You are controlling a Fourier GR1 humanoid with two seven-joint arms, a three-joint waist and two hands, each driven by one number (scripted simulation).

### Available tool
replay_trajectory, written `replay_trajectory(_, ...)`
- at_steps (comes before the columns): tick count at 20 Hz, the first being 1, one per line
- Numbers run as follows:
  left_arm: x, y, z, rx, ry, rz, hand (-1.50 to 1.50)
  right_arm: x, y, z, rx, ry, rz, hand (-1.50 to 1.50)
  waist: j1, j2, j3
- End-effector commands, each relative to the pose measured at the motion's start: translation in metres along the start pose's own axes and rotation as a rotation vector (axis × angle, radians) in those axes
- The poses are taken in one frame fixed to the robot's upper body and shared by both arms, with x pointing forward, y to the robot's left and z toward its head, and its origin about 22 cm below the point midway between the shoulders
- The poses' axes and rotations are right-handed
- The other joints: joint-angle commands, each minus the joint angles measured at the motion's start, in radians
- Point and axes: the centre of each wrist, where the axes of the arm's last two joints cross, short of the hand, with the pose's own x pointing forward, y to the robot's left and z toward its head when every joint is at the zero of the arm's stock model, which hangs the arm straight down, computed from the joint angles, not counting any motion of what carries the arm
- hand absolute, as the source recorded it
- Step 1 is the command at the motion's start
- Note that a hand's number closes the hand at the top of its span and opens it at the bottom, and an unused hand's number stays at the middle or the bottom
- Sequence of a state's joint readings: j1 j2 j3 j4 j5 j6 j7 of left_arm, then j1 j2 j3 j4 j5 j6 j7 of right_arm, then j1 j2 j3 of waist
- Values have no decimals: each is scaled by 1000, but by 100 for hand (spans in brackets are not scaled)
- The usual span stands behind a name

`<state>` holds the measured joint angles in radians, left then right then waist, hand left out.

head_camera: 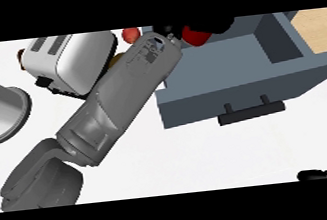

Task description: Pick up the can, place it into the drawer and close the drawer

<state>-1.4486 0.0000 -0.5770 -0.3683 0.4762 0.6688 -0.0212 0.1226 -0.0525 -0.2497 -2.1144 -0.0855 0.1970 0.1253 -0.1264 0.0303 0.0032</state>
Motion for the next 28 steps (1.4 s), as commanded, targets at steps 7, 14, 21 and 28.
replay_trajectory(7,-14,-1,3,99,25,-22,-150,7,5,0,17,-1,-18,-150,-9,1,0)
replay_trajectory(14,-21,-7,12,109,30,24,-150,17,4,-4,25,-41,88,-150,-9,-1,-1)
replay_trajectory(21,-17,-3,8,126,50,93,-150,36,7,-2,83,-179,288,-150,-8,1,-1)
replay_trajectory(28,3,-4,4,120,19,169,-150,44,14,-14,122,-238,487,-150,33,-5,-2)
